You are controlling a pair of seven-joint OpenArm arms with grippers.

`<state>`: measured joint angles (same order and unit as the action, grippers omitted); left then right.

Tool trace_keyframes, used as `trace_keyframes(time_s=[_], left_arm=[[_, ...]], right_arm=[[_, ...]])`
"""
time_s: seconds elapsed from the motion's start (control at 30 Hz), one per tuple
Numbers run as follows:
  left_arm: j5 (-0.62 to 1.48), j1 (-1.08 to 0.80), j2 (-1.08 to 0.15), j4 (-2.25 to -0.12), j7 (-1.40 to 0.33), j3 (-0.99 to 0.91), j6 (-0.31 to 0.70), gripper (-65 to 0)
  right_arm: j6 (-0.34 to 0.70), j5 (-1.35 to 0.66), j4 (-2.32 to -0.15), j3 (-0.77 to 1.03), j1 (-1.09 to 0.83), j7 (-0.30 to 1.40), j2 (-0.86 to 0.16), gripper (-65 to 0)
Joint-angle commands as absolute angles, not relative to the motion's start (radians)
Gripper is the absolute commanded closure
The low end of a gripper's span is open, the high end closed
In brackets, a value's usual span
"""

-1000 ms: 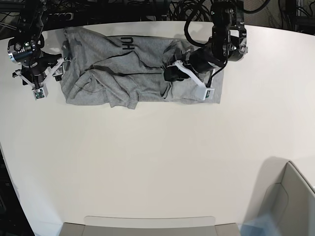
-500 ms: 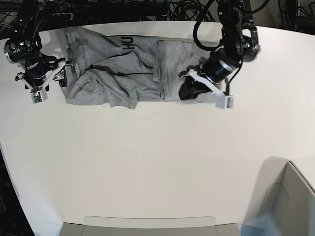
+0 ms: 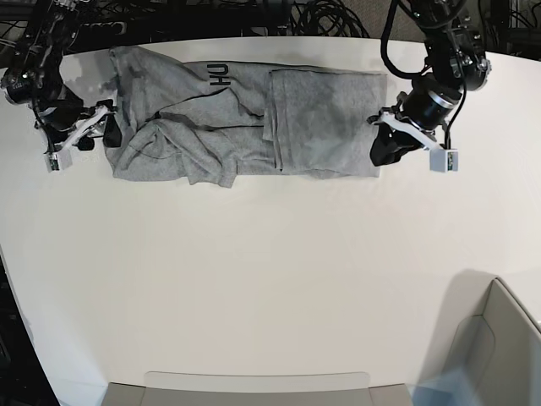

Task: Fold the T-shirt properly
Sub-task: 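Fold the shirt end with the left gripper toward the right gripper, then fold the shirt end with the right gripper toward the left gripper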

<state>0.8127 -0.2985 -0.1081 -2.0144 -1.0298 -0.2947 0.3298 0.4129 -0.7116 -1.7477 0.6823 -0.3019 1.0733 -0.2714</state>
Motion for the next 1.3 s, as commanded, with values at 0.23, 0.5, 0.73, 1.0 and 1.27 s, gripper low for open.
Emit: trace_keyframes(time_s=[0.23,0.5,0.73,1.0,1.27], left_arm=[[0.831,-0.295,-0.111,-2.018,-1.010,-0.288,0.338,-8.2],[0.831,-0.294,-0.110,-2.015,-1.010,-0.286,0.338,-8.2],[0.831,-0.297,-0.110,-2.000,-1.010,-0.288,0.338,-8.2],[0.831,-0.300,-0.111,-2.000,-1.010,-0.288,0.338,-8.2],[0.832,-0.303,-0.110,-2.003,-1.010,-0.288,0.338,-8.2]], right_arm=[[0.572,-0.794,-1.590,0.765,-0.337,1.064,-0.285,-36.2],[0.582,-0.794,-1.506,0.688,-0.351,1.064,-0.259,-36.2],[0.604,-0.788,-1.506,0.578,-0.321,1.064,-0.182,-36.2],[0.601,-0.673,-1.501,0.522,-0.249,1.061,-0.147,-34.7],[0.547,-0.483,-1.501,0.475,-0.160,1.061,-0.124,0.0]])
